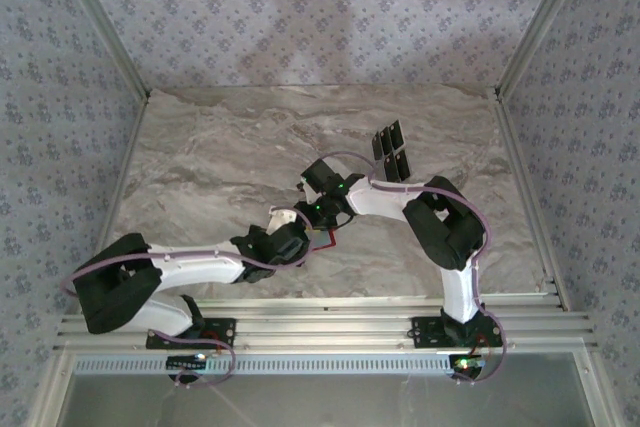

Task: Put the credit cards into the card holder
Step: Flip over the card slot on the card holder.

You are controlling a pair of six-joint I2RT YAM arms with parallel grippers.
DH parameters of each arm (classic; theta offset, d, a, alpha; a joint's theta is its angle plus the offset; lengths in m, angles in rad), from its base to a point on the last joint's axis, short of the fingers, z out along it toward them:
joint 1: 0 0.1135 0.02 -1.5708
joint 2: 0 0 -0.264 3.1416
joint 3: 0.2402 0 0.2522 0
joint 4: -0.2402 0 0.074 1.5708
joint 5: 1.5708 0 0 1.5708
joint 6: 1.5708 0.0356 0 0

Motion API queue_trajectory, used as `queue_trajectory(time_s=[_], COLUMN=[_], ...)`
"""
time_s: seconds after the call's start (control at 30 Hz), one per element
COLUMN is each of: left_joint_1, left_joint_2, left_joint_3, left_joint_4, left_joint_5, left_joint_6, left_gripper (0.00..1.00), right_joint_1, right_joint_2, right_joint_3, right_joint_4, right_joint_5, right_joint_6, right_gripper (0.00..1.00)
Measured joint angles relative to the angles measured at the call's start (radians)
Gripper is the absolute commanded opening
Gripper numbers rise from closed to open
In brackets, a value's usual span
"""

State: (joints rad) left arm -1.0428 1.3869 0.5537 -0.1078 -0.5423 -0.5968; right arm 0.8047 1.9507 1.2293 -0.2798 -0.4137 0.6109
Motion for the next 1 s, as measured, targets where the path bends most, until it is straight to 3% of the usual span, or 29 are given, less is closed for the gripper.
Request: queue_trajectory(time_s=[0.5, 1.0], left_joint_1=[0.0, 0.0], left_joint_2=[0.003, 0.002], left_joint_3=[0.001, 0.001], left_joint_4=[-0.01, -0.015], left_joint_5=[-0.028, -0.028], left_joint_6=[-0.025, -0.032], left_gripper=[1.0, 1.0], right_joint_1=[-0.075, -0.064], right_joint_2=[-0.099, -0.057], right_joint_3=[-0.053, -0.08], right_joint_4=[0.011, 0.045], right_joint_5=[0.006, -0.016], right_joint_6=[0.003, 0.026], right_gripper=[0.56, 0.56])
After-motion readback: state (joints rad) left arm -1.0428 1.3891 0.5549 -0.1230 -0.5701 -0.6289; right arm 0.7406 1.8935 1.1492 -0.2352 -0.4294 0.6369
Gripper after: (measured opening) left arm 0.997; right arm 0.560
